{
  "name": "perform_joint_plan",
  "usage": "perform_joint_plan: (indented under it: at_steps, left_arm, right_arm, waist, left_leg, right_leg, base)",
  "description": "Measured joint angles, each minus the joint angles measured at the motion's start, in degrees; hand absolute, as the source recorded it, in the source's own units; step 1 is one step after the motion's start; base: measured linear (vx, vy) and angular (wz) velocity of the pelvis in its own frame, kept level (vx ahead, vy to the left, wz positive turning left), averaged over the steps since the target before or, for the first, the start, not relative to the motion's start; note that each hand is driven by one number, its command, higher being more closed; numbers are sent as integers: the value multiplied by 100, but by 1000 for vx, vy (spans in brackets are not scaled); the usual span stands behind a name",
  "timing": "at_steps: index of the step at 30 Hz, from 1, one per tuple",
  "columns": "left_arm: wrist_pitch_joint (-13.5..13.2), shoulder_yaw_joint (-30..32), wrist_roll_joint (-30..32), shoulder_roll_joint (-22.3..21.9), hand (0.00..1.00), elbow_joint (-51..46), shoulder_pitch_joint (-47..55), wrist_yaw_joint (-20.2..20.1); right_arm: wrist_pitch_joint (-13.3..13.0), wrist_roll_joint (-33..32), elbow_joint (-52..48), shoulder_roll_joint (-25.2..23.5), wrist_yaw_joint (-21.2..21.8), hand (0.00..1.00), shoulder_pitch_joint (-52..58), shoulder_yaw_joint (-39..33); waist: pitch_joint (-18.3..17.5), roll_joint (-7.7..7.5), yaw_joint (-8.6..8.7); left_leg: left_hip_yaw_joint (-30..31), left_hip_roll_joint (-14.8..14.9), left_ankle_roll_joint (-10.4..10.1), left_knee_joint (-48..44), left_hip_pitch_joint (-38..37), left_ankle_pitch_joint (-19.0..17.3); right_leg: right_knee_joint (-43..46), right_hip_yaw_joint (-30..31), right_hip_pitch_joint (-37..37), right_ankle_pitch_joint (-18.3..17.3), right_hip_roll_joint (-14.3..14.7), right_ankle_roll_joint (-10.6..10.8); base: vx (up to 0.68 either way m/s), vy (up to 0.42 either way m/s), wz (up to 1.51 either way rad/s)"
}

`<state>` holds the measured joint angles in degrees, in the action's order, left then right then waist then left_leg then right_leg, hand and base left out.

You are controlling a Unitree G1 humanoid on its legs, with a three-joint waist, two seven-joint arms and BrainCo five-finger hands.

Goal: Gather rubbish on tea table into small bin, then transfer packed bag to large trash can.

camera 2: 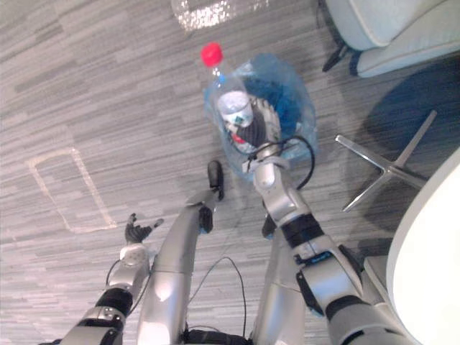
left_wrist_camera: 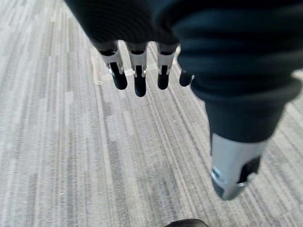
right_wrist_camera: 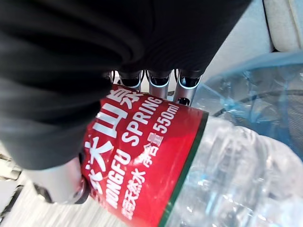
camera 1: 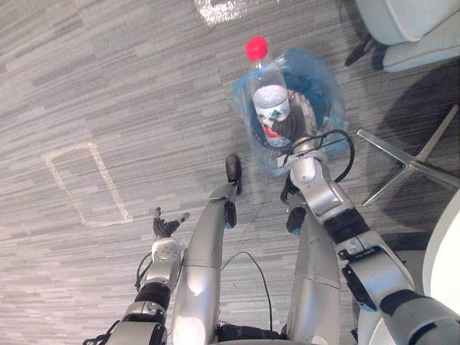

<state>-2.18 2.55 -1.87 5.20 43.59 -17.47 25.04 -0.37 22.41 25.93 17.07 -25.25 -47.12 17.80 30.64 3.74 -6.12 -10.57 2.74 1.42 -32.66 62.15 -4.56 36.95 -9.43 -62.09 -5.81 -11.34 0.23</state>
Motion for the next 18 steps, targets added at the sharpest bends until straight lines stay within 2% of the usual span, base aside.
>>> perform_joint_plan:
  at_steps: [4, 5, 7, 10, 15, 16, 18]
  left_arm:
    - [-17, -32, -59, -15, 0, -37, -15, -3]
    - [-20, -36, -59, -15, 0, -35, -16, -3]
    - [-25, -48, -59, -14, 0, -34, -16, -3]
    - [-32, -76, -59, -12, 0, -32, -17, -4]
    - [-40, -113, -63, -12, 0, 51, -15, -36]
    - [-100, -245, -65, -29, 0, 42, -15, -52]
    - [-199, -369, -68, -175, 0, -16, -28, -69]
  right_arm:
    - [51, -3, 305, -3, -10, 100, -106, -155]
    - [52, -4, 334, -2, -12, 0, -120, -196]
    - [60, -4, 446, 28, -26, 0, -199, -215]
    - [62, -3, 455, 40, -57, 0, -182, -274]
    - [59, 6, 507, -43, -75, 0, 145, -335]
    - [56, 10, 507, -122, -75, 0, 338, -333]
    - [39, 21, 501, -208, -70, 0, 517, -291]
  waist:
    - [-1, 1, -5]
    - [-4, -2, -5]
    - [-8, -3, -5]
    - [-50, -7, -5]
    - [-467, -12, -2]
    - [-669, -55, 4]
    - [-775, -74, 8]
  left_leg:
    - [-42, -50, 29, 66, 72, 49]
    - [-49, -53, 35, 71, 68, 54]
    - [-77, -63, 86, 96, 41, 96]
    - [-114, -90, 50, 179, -33, 117]
    - [-141, -43, 25, 142, 37, 43]
    - [-180, -28, 33, 128, 124, 38]
    - [-200, 18, 34, 25, 179, 6]
  right_leg:
    - [16, -10, -104, -3, -67, 4]
    - [18, -15, -104, -3, -74, 4]
    - [21, -11, -103, -2, -90, 4]
    - [19, 10, -83, -2, -117, 4]
    - [-37, -28, -102, -3, -112, 4]
    - [-42, -21, -189, -2, -113, 4]
    - [-43, -25, -200, -1, -92, 6]
  base:
    - [28, 23, 10]
    - [27, 13, 3]
    - [16, 5, 1]
    - [0, 0, 0]
    - [0, 0, 0]
    - [-2, 8, -3]
    - [-4, 10, -10]
